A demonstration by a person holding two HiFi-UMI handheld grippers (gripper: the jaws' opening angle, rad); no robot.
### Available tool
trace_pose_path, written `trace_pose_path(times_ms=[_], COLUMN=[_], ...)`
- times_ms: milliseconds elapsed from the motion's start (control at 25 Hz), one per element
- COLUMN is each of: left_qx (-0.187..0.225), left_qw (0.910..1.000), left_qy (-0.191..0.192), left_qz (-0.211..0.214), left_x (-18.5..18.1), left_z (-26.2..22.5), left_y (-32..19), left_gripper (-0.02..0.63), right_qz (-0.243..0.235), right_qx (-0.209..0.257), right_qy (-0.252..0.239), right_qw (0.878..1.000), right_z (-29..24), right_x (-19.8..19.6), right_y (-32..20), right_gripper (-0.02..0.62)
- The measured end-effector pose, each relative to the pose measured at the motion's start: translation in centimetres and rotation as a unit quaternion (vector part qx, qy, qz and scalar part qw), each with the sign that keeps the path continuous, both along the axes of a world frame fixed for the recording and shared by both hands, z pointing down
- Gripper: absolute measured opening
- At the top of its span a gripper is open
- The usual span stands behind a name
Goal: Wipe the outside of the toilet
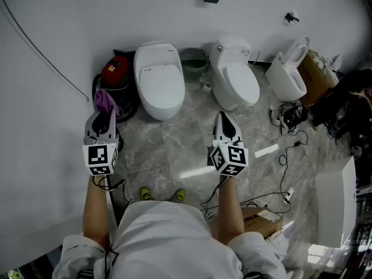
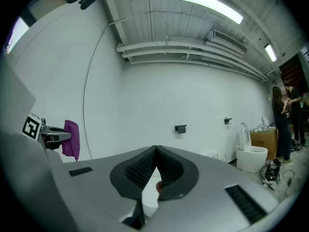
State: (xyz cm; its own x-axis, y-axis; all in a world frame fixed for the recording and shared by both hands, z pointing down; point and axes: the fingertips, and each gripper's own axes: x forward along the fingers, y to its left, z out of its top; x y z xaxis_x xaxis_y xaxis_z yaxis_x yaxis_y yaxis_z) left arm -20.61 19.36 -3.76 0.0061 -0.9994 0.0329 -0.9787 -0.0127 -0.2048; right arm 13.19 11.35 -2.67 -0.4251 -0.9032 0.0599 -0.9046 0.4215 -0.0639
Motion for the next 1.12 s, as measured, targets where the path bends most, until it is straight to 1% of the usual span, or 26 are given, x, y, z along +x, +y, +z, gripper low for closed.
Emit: trace_pose_path(times_ms=[240,480,760,920,1120], left_qx=[0.002,0.003,0.001,0.0,-0.012], left_qw=[1.0,1.0,0.9999,0.9997,0.9994], left_qy=[-0.001,0.003,0.005,0.005,0.008], left_qz=[0.001,0.003,0.015,0.023,0.031], left_x=[-0.4,-1.4,-2.8,-3.9,-4.7], left_z=[-0.3,-0.4,0.3,0.4,1.6], left_y=[0.1,0.0,0.2,-0.1,-0.9], left_gripper=[0.078,0.077,0.078,0.077,0.078], right_qz=[-0.002,0.011,0.024,0.026,0.028], right_qx=[-0.001,0.016,0.014,0.012,0.003], right_qy=[0.002,0.002,-0.003,0.003,0.013], right_qw=[1.0,1.0,1.0,1.0,1.0], right_z=[-0.1,-0.9,-0.5,-0.4,0.6], right_x=[-0.6,-1.3,-2.4,-3.4,-4.1], right_y=[0.2,0.4,1.3,1.6,1.4], right_gripper=[0.006,0.006,0.006,0.007,0.007])
